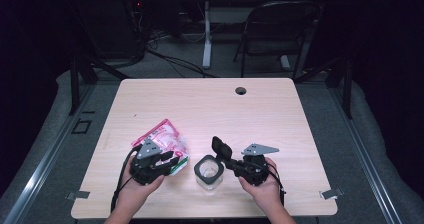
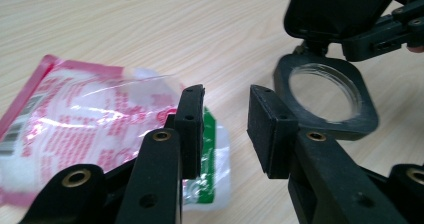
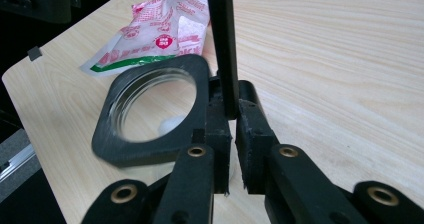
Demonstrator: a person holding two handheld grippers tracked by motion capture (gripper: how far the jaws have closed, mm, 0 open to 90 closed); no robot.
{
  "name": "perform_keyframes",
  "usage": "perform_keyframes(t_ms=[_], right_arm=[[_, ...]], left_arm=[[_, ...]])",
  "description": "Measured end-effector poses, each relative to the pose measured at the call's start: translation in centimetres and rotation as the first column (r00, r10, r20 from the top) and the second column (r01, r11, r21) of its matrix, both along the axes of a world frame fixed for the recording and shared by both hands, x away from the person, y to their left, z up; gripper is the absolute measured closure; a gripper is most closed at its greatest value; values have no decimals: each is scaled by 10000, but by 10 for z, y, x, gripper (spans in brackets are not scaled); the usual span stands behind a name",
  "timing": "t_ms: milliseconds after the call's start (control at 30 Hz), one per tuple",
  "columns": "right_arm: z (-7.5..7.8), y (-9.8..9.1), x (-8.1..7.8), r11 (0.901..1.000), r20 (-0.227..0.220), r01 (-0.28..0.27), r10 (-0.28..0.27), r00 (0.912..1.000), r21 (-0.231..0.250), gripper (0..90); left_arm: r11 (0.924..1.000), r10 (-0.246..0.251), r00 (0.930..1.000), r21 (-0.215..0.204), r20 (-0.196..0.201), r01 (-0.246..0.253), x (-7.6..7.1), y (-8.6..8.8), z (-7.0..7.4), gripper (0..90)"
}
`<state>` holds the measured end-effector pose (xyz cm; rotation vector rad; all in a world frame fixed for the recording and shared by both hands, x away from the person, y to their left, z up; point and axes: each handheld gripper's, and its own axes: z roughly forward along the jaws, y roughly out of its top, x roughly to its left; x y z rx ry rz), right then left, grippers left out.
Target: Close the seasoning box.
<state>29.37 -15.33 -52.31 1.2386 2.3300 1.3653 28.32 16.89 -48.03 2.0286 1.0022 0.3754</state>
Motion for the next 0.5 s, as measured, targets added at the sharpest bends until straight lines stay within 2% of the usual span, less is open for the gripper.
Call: perform_keyframes(t_ms=[100,200,500], right_arm=[[0,0,4,10000,-68,-64,64,10000,72,851],[-1,-1,10,9994,-167,-35,41,9999,352,843],[-4,-7,21,9966,-151,539,-531,9985,618,749]], left_arm=[[9997,236,9997,-40,-42,-236,0,7,0,670],[9993,370,9993,10,-83,-370,0,12,-1,664],[9986,510,9985,127,-184,-508,3,17,-5,628]])
